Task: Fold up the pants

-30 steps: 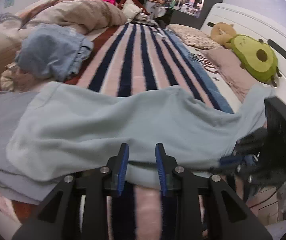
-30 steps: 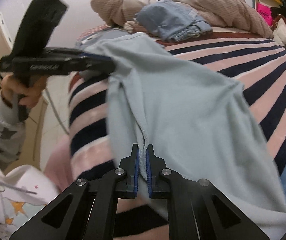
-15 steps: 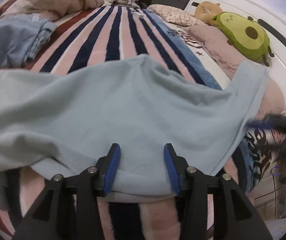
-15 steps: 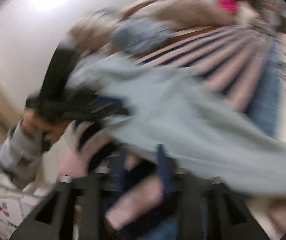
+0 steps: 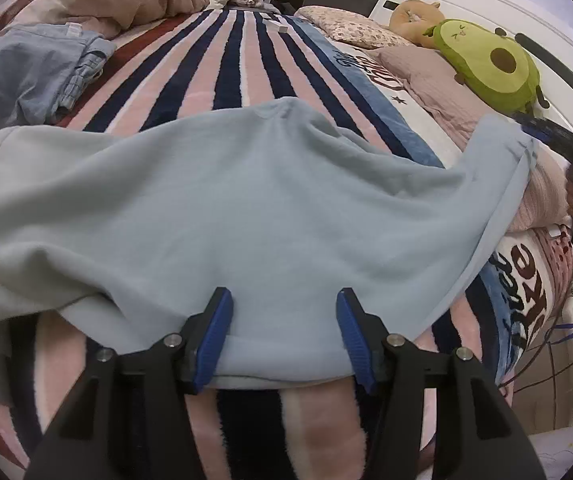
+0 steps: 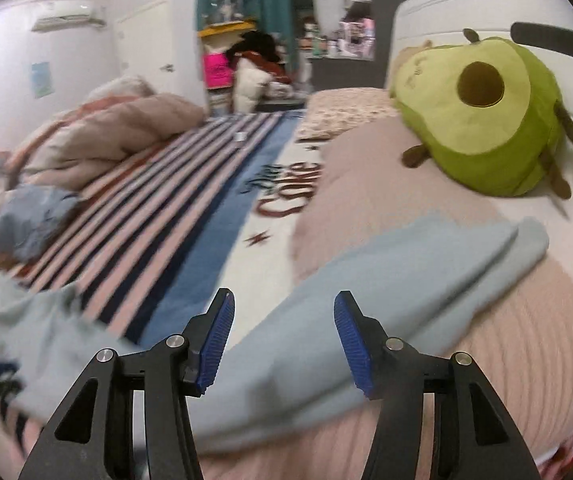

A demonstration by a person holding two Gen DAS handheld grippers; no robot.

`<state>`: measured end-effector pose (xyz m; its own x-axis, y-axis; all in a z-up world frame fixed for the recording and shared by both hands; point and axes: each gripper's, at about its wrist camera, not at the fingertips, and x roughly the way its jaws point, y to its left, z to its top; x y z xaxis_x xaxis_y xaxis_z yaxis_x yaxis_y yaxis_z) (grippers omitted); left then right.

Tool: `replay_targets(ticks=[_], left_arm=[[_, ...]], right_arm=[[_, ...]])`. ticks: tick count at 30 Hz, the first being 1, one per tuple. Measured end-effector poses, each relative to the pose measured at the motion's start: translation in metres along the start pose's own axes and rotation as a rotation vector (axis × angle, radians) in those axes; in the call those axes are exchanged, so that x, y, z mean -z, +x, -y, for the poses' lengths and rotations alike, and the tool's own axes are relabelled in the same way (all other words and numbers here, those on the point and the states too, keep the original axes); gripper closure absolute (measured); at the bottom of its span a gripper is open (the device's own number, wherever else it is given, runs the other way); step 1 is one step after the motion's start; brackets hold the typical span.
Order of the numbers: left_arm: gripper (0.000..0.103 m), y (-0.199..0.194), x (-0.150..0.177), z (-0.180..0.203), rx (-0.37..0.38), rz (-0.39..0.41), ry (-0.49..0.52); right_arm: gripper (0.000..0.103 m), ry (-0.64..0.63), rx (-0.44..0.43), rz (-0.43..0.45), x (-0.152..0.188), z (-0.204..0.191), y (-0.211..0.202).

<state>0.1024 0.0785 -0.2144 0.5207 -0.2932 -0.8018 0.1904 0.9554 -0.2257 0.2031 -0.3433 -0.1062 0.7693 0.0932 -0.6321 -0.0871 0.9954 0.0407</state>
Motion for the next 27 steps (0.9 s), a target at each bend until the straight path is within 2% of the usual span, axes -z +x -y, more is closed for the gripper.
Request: replay_targets(ticks=[4, 8, 12, 15, 16, 19, 22, 25, 27], left_arm=[[0.052, -0.001, 0.003, -0.001, 0.0, 0.008, -0.009], [0.047, -0.007, 0.005, -0.001, -0.002, 0.02, -0.028], [0.037, -0.029, 0.012, -0.008, 0.003, 0.087, -0.094], [0.034, -0.055, 0.022, -0.026, -0.013, 0.154, -0.184], [0.03, -0.066, 0.026, -0.034, -0.026, 0.179, -0.218], [0.028, -0.108, 0.041, -0.067, -0.082, 0.277, -0.33], [0.027, -0.141, 0.05, -0.098, -0.119, 0.356, -0.428], [0.025, -0.158, 0.055, -0.124, -0.119, 0.387, -0.502], [0.025, -0.152, 0.057, -0.139, -0.042, 0.357, -0.547]], right_arm=[[0.058, 0.05, 0.109, -0.097, -0.011, 0.017, 0.032], [0.06, 0.115, 0.147, -0.085, 0.01, 0.046, 0.003], [0.057, 0.202, 0.211, -0.088, 0.034, 0.079, -0.027], [0.059, 0.261, 0.157, -0.054, 0.045, 0.096, -0.041], [0.055, 0.275, 0.143, -0.038, 0.047, 0.095, -0.047], [0.055, 0.301, 0.059, -0.001, 0.049, 0.083, -0.058], [0.055, 0.263, 0.001, 0.022, 0.048, 0.059, -0.061], [0.055, 0.223, -0.066, 0.034, 0.045, 0.033, -0.06], [0.055, 0.209, -0.111, 0.045, 0.043, 0.017, -0.06]])
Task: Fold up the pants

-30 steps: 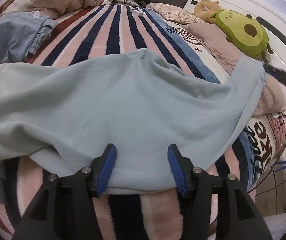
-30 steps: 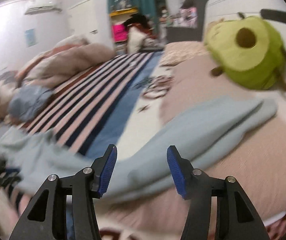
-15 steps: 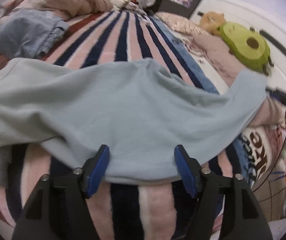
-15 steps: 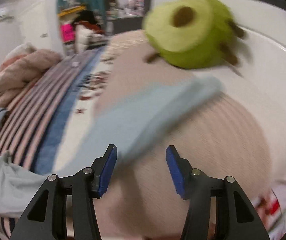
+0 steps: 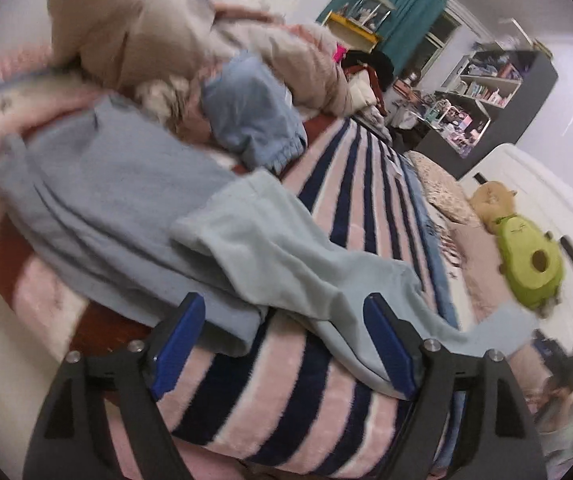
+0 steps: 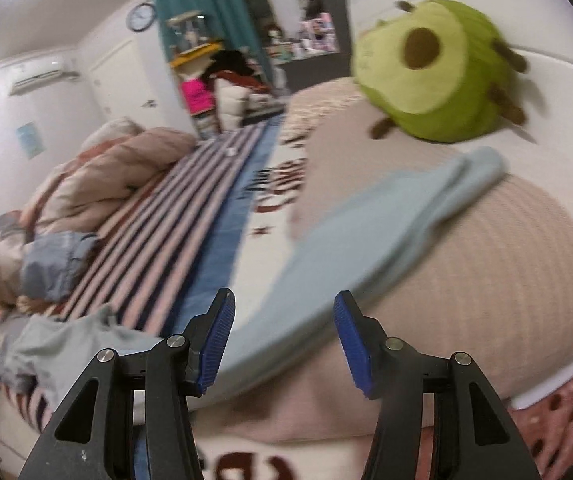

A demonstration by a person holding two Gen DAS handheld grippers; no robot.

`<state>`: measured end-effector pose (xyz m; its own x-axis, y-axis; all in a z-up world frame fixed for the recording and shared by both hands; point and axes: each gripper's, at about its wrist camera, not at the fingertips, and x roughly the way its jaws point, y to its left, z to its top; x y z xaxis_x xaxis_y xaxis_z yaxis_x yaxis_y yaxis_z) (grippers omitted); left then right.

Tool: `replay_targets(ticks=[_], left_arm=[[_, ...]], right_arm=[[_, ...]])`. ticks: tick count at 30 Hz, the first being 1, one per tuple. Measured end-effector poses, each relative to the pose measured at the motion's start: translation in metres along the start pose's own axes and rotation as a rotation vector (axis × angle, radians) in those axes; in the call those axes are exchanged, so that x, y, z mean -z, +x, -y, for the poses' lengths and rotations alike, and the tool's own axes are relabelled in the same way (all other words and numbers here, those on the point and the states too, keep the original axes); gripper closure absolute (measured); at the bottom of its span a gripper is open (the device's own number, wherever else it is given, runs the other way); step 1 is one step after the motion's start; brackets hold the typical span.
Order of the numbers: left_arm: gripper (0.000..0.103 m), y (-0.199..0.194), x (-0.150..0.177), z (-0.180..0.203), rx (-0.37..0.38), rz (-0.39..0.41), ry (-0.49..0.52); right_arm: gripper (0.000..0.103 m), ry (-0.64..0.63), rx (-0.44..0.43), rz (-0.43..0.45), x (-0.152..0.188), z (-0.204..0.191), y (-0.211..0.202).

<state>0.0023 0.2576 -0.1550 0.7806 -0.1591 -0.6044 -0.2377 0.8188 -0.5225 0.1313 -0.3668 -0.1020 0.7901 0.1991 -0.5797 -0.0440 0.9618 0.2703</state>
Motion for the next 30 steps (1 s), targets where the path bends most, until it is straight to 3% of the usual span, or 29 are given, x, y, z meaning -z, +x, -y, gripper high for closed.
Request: replay_targets(ticks=[3, 8, 12, 16, 20, 22, 24, 27, 30], left_arm=[[0.025, 0.023, 0.005, -0.004, 0.124, -0.086, -0.06], [0.025, 0.061, 0.019, 0.013, 0.218, -0.178, -0.095], [0.025, 0.097, 0.025, 0.015, 0.115, -0.23, -0.193], [0.025, 0.109, 0.02, 0.017, 0.045, -0.133, -0.247], [0.026, 0.119, 0.014, 0.025, 0.003, -0.092, -0.263], [0.045, 0.124, 0.011, 0.032, 0.008, -0.071, -0.282], [0.052, 0.132, 0.008, 0.037, -0.008, -0.066, -0.297], [0.074, 0.131, -0.005, 0.036, -0.05, -0.022, -0.315], [0.09, 0.122, -0.023, 0.031, -0.061, 0.03, -0.328]], right_arm=[[0.055, -0.005, -0.066, 0.003, 0.001, -0.018, 0.002], [0.055, -0.026, -0.122, -0.019, 0.007, -0.038, 0.012], [0.055, -0.014, -0.159, -0.039, 0.012, -0.042, 0.021], [0.055, -0.019, -0.177, -0.049, 0.016, -0.046, 0.027], [0.055, -0.019, -0.192, -0.066, 0.018, -0.046, 0.034], [0.055, -0.018, -0.198, -0.071, 0.019, -0.046, 0.038], [0.055, -0.015, -0.204, -0.074, 0.02, -0.046, 0.04], [0.055, -0.007, -0.212, -0.074, 0.021, -0.045, 0.042], [0.055, -0.004, -0.217, -0.071, 0.023, -0.044, 0.04]])
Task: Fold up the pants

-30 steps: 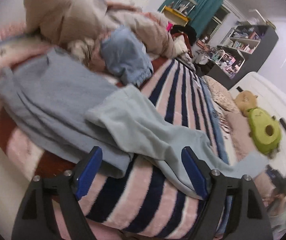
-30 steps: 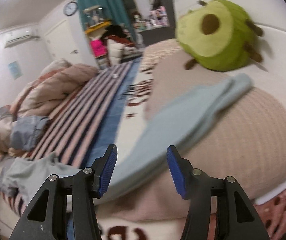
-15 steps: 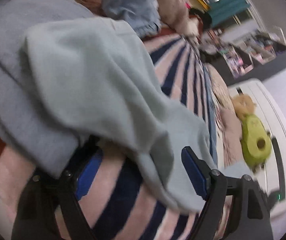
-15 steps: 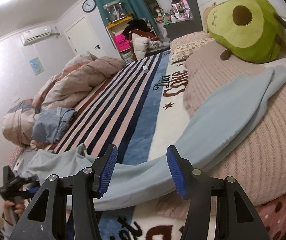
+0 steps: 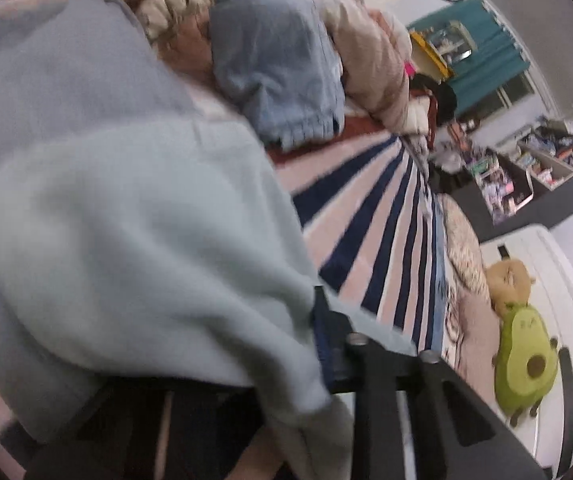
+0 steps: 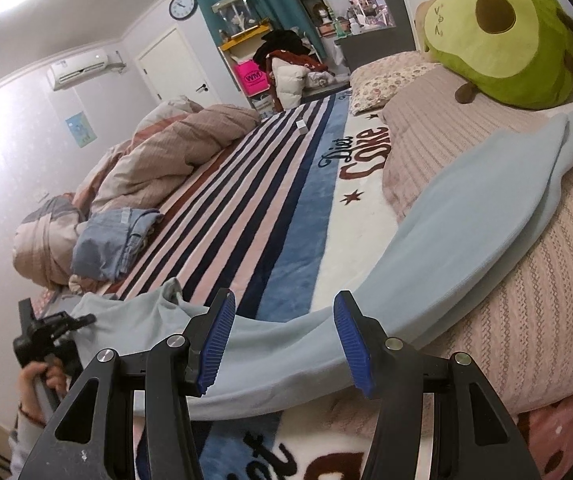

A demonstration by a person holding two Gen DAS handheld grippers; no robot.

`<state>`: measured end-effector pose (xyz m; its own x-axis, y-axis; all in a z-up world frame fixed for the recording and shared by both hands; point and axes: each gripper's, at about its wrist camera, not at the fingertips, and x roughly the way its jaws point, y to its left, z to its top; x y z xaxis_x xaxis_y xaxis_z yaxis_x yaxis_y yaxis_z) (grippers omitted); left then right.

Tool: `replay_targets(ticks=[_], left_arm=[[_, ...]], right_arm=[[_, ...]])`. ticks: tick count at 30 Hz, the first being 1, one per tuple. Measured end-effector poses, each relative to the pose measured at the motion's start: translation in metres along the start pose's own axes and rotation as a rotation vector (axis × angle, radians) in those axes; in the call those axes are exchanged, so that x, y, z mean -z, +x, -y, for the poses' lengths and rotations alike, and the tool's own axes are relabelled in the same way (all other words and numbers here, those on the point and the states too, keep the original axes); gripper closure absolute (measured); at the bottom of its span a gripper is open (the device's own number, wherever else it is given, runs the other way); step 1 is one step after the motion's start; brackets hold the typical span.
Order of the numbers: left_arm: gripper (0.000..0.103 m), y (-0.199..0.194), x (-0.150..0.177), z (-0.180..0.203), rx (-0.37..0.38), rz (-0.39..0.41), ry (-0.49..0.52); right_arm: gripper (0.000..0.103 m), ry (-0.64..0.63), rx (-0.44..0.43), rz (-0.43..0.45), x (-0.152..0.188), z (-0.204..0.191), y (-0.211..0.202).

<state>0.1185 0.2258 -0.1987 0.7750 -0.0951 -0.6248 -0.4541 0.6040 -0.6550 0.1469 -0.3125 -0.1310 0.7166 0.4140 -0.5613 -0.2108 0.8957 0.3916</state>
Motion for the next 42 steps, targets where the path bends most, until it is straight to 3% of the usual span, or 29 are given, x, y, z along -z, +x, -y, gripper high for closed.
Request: replay_targets(ticks=[8, 14, 18, 20, 24, 26, 31, 35, 38, 39, 41, 42], left_arm=[[0.095, -0.061, -0.037, 0.003, -0.026, 0.2, 0.085], [0.095, -0.109, -0.083, -0.034, -0.105, 0.318, 0.076], [0.095, -0.127, -0.108, -0.067, -0.157, 0.355, 0.064], [0.095, -0.127, -0.111, -0.072, -0.132, 0.337, 0.074], [0.095, -0.125, -0.101, -0.045, -0.107, 0.334, 0.195], [0.095, -0.124, -0.091, -0.024, -0.056, 0.326, 0.25], [0.095, -0.097, -0.047, 0.053, 0.074, 0.202, 0.478], [0.093, -0.036, 0.019, 0.103, 0.117, 0.002, 0.66], [0.093, 0.014, 0.068, 0.115, 0.116, -0.176, 0.73], [0.09, 0.025, 0.08, 0.115, 0.119, -0.224, 0.743], [0.072, 0.044, 0.103, 0.116, 0.125, -0.309, 0.782], [0.056, 0.045, 0.111, 0.116, 0.131, -0.323, 0.796]], right_arm=[[0.055, -0.022, 0.001, -0.055, 0.012, 0.002, 0.003], [0.055, -0.036, -0.052, -0.106, 0.025, -0.011, 0.011], [0.055, -0.042, -0.088, -0.159, 0.037, -0.026, 0.027], [0.055, -0.044, -0.1, -0.178, 0.043, -0.033, 0.035], [0.055, -0.052, -0.117, -0.193, 0.049, -0.047, 0.044], [0.055, -0.054, -0.122, -0.189, 0.048, -0.05, 0.045], [0.055, -0.059, -0.127, -0.174, 0.044, -0.052, 0.042], [0.055, -0.048, -0.134, -0.171, 0.044, -0.049, 0.042], [0.055, -0.036, -0.138, -0.171, 0.047, -0.046, 0.042], [0.055, -0.032, -0.139, -0.173, 0.047, -0.045, 0.042], [0.055, -0.025, -0.14, -0.177, 0.049, -0.043, 0.043], [0.055, -0.025, -0.139, -0.179, 0.049, -0.042, 0.043]])
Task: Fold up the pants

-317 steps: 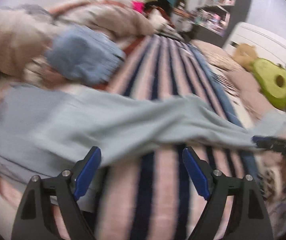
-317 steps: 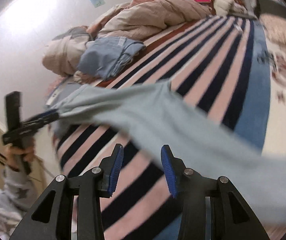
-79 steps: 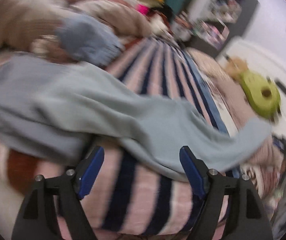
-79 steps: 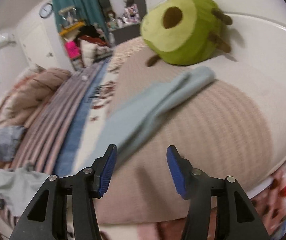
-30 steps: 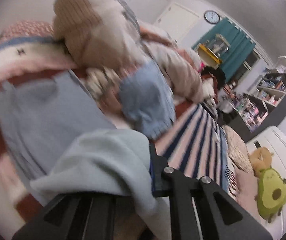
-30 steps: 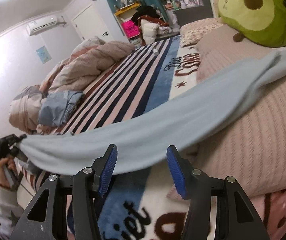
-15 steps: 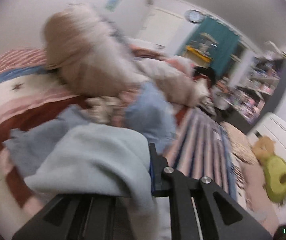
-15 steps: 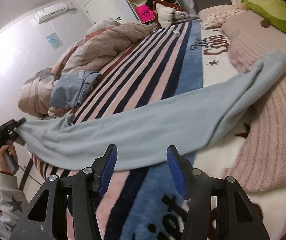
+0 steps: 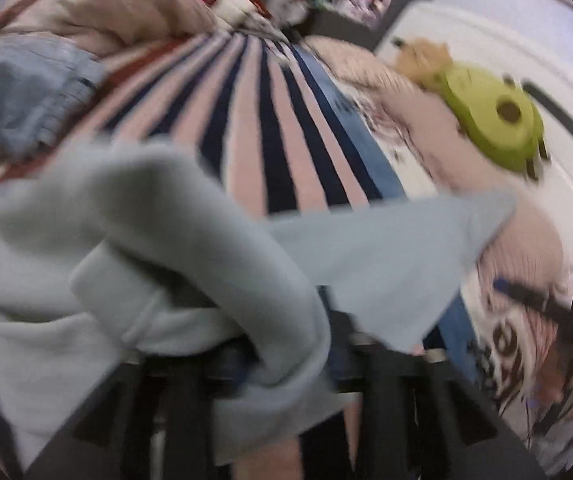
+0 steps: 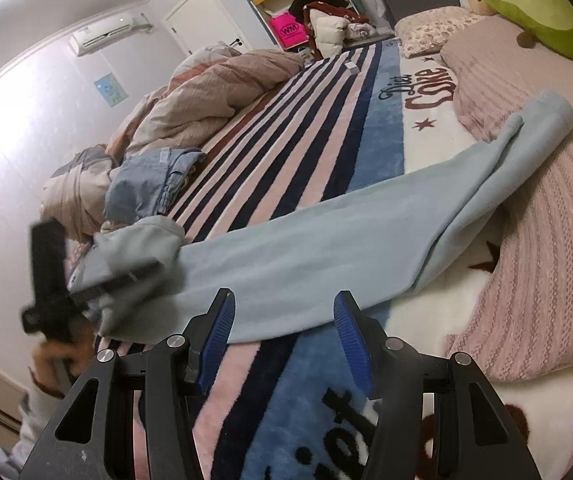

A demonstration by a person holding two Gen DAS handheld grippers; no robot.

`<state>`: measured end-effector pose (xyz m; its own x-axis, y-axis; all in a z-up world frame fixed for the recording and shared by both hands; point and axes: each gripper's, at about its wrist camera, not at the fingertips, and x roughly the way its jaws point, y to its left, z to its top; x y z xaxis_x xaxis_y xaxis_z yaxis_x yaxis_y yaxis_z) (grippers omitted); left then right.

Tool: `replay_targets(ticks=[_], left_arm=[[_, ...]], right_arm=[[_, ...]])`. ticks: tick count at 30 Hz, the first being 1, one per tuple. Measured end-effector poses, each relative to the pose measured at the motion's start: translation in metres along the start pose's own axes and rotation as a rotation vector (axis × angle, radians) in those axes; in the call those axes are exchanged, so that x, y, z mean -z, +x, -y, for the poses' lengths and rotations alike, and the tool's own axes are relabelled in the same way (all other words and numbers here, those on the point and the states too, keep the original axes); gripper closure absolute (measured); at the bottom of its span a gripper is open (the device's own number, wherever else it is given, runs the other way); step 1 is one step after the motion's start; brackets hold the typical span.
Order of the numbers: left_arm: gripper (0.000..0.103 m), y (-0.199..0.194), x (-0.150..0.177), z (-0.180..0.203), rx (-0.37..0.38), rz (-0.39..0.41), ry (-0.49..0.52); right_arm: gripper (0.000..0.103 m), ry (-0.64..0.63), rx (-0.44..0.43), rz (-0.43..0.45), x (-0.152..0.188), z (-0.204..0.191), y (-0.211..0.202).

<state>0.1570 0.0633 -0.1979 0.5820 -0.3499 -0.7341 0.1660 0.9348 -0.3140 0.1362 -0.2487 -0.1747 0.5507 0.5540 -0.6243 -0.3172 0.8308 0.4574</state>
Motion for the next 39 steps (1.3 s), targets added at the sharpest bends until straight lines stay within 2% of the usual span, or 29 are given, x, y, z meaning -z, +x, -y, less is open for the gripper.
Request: replay_targets(ticks=[1, 3, 5, 8, 10, 13, 15, 17, 22, 24, 26, 27, 28, 29, 30, 31, 34, 38, 39], left_arm=[[0.042, 0.0, 0.004, 0.005, 0.016, -0.005, 0.012], [0.03, -0.01, 0.008, 0.012, 0.063, 0.009, 0.033], [0.028, -0.027, 0.007, 0.015, 0.099, 0.03, 0.034], [0.02, -0.067, 0.011, 0.003, 0.156, 0.08, 0.002], [0.018, -0.092, 0.018, -0.006, 0.184, 0.102, 0.005], [0.017, -0.12, 0.03, -0.023, 0.088, 0.145, 0.008], [0.017, -0.132, 0.04, -0.043, 0.003, 0.164, -0.022], [0.017, -0.137, 0.047, -0.062, -0.05, 0.168, -0.065], [0.018, -0.14, 0.064, -0.092, -0.05, 0.182, -0.156], [0.018, -0.135, 0.067, -0.098, -0.013, 0.178, -0.184], [0.018, -0.13, 0.068, -0.099, 0.01, 0.18, -0.2], [0.018, -0.128, 0.069, -0.099, 0.018, 0.178, -0.204], [0.018, -0.127, 0.07, -0.098, 0.021, 0.177, -0.202], [0.018, -0.126, 0.069, -0.096, 0.024, 0.176, -0.197], [0.018, -0.124, 0.069, -0.094, 0.027, 0.174, -0.189], [0.018, -0.122, 0.068, -0.092, 0.029, 0.172, -0.18], [0.018, -0.114, 0.06, -0.086, 0.033, 0.164, -0.169], [0.018, -0.1, 0.051, -0.081, 0.029, 0.142, -0.163], [0.018, -0.096, 0.049, -0.079, 0.023, 0.134, -0.161]], right_arm=[[0.055, 0.0, 0.0, -0.003, 0.0, 0.001, 0.001], [0.055, 0.001, -0.003, -0.006, -0.001, 0.001, 0.003], [0.055, -0.006, -0.01, -0.008, -0.004, -0.003, 0.007], [0.054, -0.032, -0.033, -0.012, -0.011, -0.019, 0.019], [0.05, -0.061, -0.059, -0.022, -0.015, -0.036, 0.031], [0.042, -0.133, -0.097, -0.046, -0.022, -0.075, 0.056], [0.033, -0.18, -0.118, -0.059, -0.023, -0.099, 0.07], [0.026, -0.237, -0.132, -0.077, -0.024, -0.129, 0.092], [0.024, -0.366, -0.132, -0.159, -0.013, -0.187, 0.149], [0.024, -0.393, -0.077, -0.155, -0.007, -0.196, 0.163], [0.028, -0.383, 0.066, -0.111, -0.005, -0.196, 0.175], [0.038, -0.342, 0.124, -0.089, -0.007, -0.189, 0.177], [0.056, -0.271, 0.142, -0.065, -0.011, -0.176, 0.174], [0.065, -0.229, 0.145, -0.053, -0.013, -0.167, 0.17], [0.081, -0.2, 0.153, -0.04, -0.013, -0.16, 0.165], [0.089, -0.18, 0.161, -0.017, -0.013, -0.15, 0.155], [0.09, -0.111, 0.133, 0.002, -0.005, -0.124, 0.132], [0.089, -0.039, 0.065, -0.061, 0.015, -0.097, 0.119], [0.086, -0.038, 0.04, -0.068, 0.019, -0.092, 0.116]])
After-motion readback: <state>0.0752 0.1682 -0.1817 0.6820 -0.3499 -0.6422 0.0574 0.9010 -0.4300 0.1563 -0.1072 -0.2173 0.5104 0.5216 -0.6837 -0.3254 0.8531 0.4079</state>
